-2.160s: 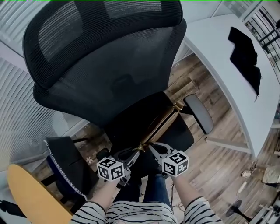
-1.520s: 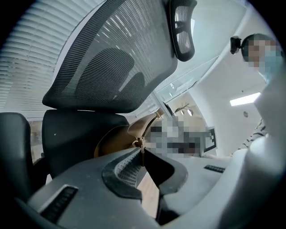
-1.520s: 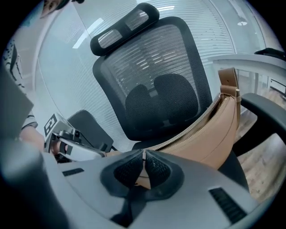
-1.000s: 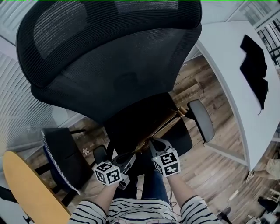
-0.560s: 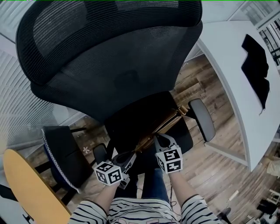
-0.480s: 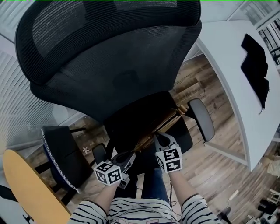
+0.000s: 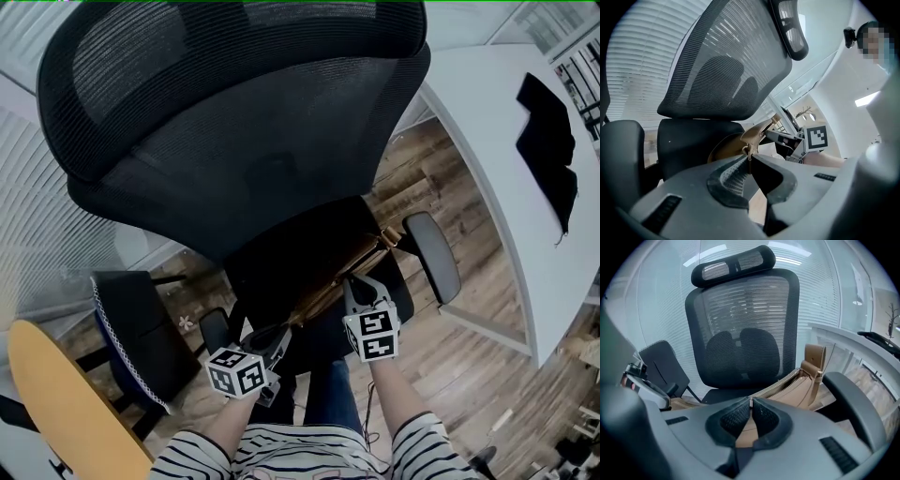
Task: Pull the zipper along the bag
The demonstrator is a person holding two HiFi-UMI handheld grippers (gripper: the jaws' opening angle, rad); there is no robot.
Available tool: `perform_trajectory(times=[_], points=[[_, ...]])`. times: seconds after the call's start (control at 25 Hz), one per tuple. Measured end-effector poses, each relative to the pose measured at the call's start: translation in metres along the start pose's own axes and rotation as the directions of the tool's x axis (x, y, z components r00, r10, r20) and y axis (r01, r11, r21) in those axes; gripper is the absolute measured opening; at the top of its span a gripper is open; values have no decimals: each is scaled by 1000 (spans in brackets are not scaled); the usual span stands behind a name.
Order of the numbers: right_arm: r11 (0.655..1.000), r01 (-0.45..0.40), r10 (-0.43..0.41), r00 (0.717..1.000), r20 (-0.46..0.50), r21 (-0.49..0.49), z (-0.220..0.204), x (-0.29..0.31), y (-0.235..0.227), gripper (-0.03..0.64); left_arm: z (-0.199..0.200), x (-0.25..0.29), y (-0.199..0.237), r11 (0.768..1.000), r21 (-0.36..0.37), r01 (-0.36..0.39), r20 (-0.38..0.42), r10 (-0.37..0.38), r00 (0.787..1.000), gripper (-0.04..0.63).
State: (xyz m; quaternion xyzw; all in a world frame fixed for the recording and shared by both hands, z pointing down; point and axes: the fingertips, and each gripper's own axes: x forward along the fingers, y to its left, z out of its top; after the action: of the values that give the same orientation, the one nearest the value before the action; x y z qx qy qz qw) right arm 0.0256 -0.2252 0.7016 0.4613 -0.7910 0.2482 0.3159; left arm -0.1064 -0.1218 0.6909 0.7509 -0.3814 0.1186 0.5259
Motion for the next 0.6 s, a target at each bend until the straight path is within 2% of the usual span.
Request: perform_trajectory(times=[0.6], points=[[992,81,-80,997,13,-95,16,-4,-36,37,-2,0,-3,998,25,-51,1,51,999,43]])
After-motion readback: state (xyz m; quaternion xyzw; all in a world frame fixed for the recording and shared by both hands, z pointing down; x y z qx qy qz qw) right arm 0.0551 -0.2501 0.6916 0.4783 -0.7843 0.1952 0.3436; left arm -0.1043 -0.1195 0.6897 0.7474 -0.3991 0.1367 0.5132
